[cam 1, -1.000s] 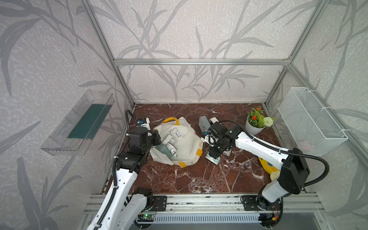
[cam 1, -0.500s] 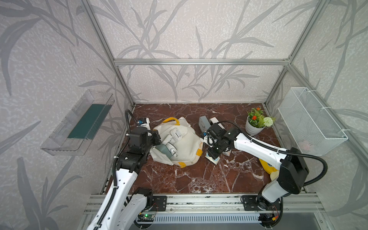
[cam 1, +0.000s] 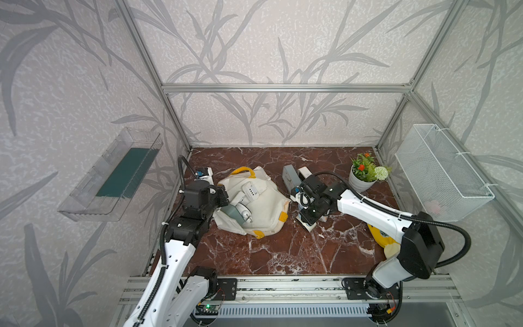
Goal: Take the alarm clock out of the canvas bag
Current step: Place the alarm at the center of the board.
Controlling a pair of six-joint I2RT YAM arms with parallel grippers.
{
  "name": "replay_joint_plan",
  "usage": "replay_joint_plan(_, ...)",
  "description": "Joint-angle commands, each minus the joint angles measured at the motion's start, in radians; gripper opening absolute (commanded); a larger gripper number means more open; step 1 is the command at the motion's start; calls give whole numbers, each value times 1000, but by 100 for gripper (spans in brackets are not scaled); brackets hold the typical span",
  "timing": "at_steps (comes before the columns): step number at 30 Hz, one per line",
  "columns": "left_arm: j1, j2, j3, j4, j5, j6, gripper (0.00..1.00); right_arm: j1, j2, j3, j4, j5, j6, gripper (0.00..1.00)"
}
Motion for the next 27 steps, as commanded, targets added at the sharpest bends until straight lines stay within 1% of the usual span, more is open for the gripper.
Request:
replay_joint_plan(1, 1, -17, 22, -16, -28, -9, 0, -4, -32, -18, 4, 21, 2, 24)
replay_joint_plan(7, 2, -16, 18, -14, -24, -14, 0, -4, -77, -49, 26, 41, 11, 37)
replay_joint_plan(11, 2, -15, 20, -15, -23, -15, 0, -6, -102, -72, 34, 49, 17, 42)
replay_joint_plan(14, 2, -15, 21, -15, -22, -15, 0, -7, -120, -78, 40, 50, 22, 47)
replay_joint_plan(22, 2, -17, 20, -16, -21, -16, 0, -11, -119, -71, 46, 47, 25, 48)
replay_joint_plan(27, 2, -18, 19, -18, -23, -16, 0, -11, -113, -76, 62, 12, 40, 48)
